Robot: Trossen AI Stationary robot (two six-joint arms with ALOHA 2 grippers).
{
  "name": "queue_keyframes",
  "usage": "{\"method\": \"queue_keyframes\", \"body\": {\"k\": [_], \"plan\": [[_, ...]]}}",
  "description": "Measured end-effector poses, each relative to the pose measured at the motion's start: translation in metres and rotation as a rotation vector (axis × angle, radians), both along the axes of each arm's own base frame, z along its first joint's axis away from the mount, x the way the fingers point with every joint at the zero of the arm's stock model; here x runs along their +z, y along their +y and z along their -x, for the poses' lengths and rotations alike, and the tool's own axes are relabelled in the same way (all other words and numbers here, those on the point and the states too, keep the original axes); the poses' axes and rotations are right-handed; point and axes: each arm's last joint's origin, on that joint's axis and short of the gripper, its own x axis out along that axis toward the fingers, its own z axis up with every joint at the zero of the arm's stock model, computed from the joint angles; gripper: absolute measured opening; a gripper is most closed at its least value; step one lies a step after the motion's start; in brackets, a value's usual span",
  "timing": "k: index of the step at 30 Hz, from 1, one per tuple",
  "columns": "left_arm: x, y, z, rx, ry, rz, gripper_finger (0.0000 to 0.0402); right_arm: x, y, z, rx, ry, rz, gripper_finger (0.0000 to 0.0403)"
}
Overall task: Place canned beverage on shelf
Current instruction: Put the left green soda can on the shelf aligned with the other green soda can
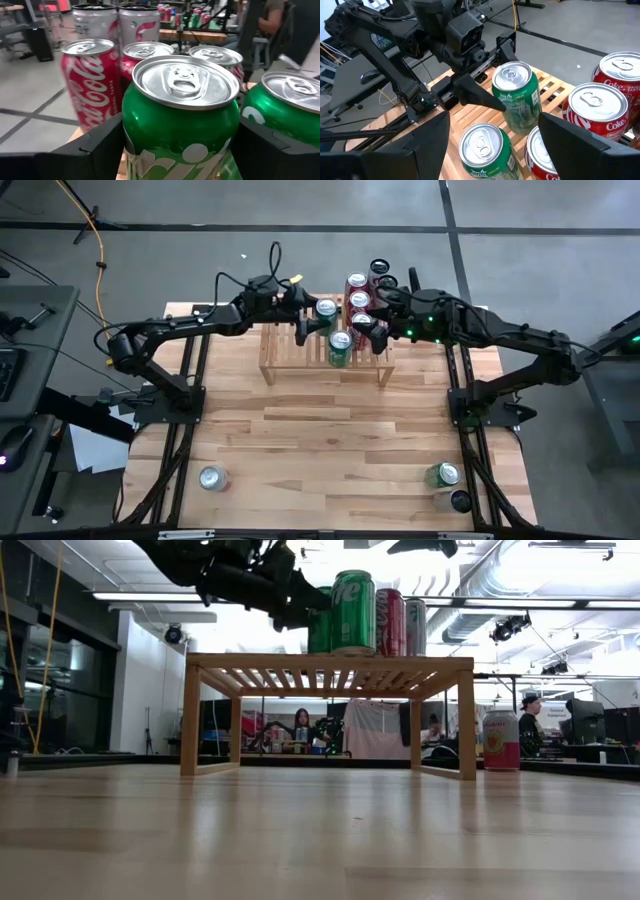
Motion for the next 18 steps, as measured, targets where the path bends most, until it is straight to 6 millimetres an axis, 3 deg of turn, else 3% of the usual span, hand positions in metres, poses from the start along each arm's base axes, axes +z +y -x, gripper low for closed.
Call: {"method": "queue_keyframes", "body": {"k": [6,18], "plan": [[-0.0108,0.0028,-0.0073,-0.028,0.008,0.027,0.0285,-0.0024,-0.0004,-0.0027,0.006,0.018,0.013,0.0287],[-0.0106,0.0003,-0.0089,-0.037,0.005,0.017,0.0302,-0.0039,-0.0008,-0.005,0.007,0.023,0.013,0.0287]]}}
